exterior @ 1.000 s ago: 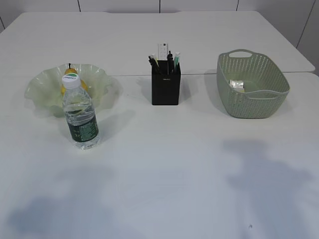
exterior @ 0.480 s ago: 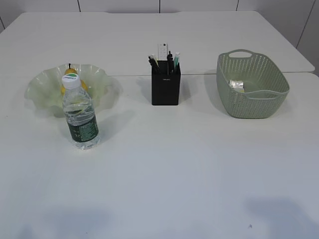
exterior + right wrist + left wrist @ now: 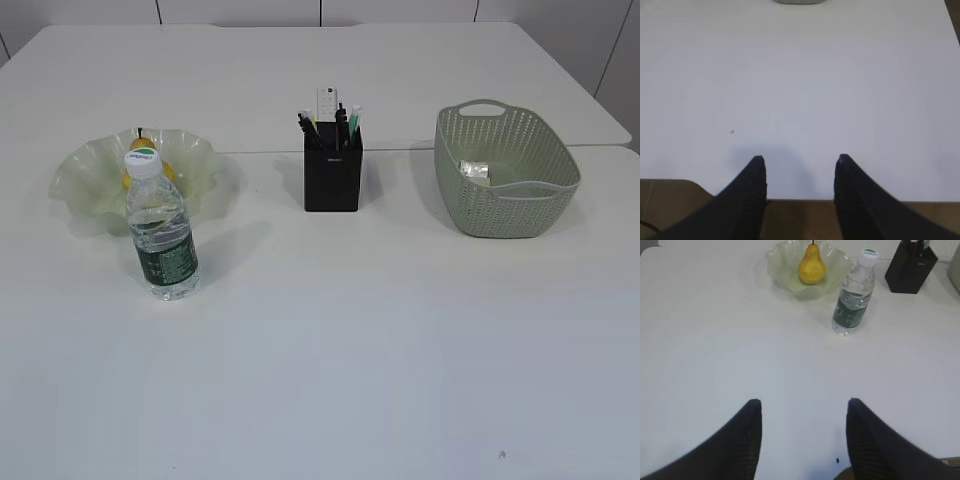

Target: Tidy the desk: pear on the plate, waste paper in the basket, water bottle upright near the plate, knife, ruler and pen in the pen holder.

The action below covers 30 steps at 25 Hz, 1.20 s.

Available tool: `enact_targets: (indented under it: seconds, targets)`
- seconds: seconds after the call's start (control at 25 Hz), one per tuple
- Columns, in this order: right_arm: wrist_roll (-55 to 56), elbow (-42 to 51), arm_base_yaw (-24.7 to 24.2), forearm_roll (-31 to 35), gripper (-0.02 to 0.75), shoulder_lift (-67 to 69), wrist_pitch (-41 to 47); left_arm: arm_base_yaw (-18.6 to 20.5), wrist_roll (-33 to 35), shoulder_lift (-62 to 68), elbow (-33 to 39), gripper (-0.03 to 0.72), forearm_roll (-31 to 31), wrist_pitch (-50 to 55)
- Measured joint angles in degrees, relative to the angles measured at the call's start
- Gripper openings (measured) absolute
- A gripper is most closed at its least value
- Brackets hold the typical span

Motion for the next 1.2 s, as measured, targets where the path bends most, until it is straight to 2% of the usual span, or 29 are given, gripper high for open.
enact_targets:
  seconds: [0.2, 0.44, 0.64, 0.84, 1.2]
  targets:
    - [0.05, 0.0, 0.0, -1.78, 0.336, -7.21, 0.36, 0.0, 0.0, -1.29, 0.0, 0.384, -2.35, 0.23]
    - [0.05, 0.0, 0.0, -2.19, 0.335, -14.17, 0.85, 0.0, 0.0, -1.75, -0.21, 0.384, -2.43, 0.23]
    - [0.29, 0.25, 0.0, -2.28, 0.335, -14.39, 0.85, 0.0, 0.0, -4.04, 0.5, 0.384, 0.73, 0.32]
    - [0.29, 2.24, 0.0, -2.28, 0.336, -14.39, 0.85, 0.0, 0.0, -4.09, 4.13, 0.384, 3.64, 0.32]
    - [0.33, 5.6, 0.0, -3.17, 0.335, -14.39, 0.34, 0.0, 0.0, -4.18, 10.9, 0.384, 3.78, -2.44]
